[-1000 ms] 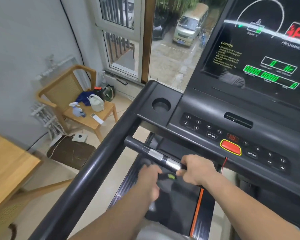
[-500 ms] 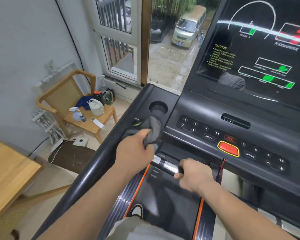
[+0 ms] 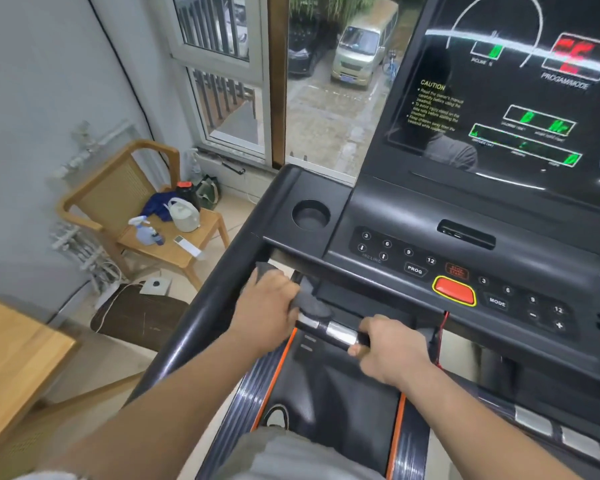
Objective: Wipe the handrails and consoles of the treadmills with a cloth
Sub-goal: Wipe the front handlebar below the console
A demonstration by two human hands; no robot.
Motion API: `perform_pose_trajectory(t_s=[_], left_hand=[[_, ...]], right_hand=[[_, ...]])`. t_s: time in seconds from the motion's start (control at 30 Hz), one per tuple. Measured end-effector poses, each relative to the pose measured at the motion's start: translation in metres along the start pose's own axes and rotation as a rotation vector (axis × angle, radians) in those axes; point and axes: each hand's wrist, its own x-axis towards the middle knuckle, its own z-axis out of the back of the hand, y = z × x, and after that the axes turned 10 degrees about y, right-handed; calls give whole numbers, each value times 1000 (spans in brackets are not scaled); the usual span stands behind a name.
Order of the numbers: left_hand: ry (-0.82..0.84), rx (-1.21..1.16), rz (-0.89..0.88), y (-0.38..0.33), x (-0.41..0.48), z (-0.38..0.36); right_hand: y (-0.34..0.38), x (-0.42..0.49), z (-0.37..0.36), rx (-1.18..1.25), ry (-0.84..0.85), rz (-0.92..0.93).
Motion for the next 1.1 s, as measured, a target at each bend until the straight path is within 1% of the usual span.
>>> perform_pose_trajectory(t_s=[0.03, 0.07, 0.13, 0.17, 0.23, 0.27, 0.3, 0.37, 0.43, 0.47, 0.5, 0.57, 0.6, 0.67, 0.7, 0.73, 0.77, 0.8, 0.83, 0.9, 0.93, 1.0, 1.03, 1.07, 1.1], left_hand=[[-17, 16, 58, -23, -1, -9], [-35, -2, 64, -49, -3, -21], [-75, -109, -61, -95, -10, -42], [-70, -151, -137, -104, -12, -45], [-91, -160, -282, -88, -6, -47], [-104, -125, -309, -70, -2, -45], [-91, -76, -291, -47, 1, -38], [-60, 59, -199, 1, 7, -23], [-81, 161, -109, 22, 3, -12], [-101, 148, -68, 18, 0, -12], [-141, 85, -29, 5, -3, -15], [-236, -121, 20, -29, -8, -30], [-241, -199, -13, -46, -12, -35], [-197, -274, -194, -64, -17, -41], [-156, -273, -306, -60, -16, -40], [-120, -219, -395, -49, -12, -38], [-96, -146, -433, -32, -7, -32], [-76, -86, -414, -13, -2, -25], [-71, -49, -357, 7, 2, -19], [-107, -53, -225, 32, 0, -14], [-128, -75, -162, 32, -4, -14], [-208, -131, -41, 3, -14, -25], [-239, -145, -30, -21, -18, -35], [-234, -158, -62, -48, -21, -45], [-208, -170, -131, -74, -24, -52]], right_hand=[[0, -1, -1, 3, -1, -6], [-1, -1, -2, 17, -9, -11], [-6, 0, -5, 47, -15, -35], [-8, 0, -6, 72, -11, -54], [-11, 0, -7, 110, -14, -74], [-11, 0, -9, 112, -22, -73], [-10, 0, -10, 109, -31, -71], [-7, 1, -11, 111, -46, -68], [-6, 1, -9, 130, -33, -68], [-6, 1, -9, 139, -30, -71], [-7, 1, -8, 148, -29, -79], [-7, 2, -6, 160, -24, -93], [-6, 2, -7, 163, -26, -97], [-5, 3, -7, 153, -19, -103], [-5, 2, -6, 142, -15, -109], [-4, 2, -5, 139, -12, -114], [-4, 2, -5, 141, -13, -115], [-4, 1, -6, 145, -19, -111], [-3, 0, -7, 150, -32, -105], [-2, -4, -11, 153, -76, -82], [-2, -7, -15, 148, -100, -65], [-5, -13, -20, 161, -122, -25], [-9, -16, -22, 208, -119, -1], [-14, -20, -22, 277, -107, 33], [-20, -26, -22, 348, -111, 81]])
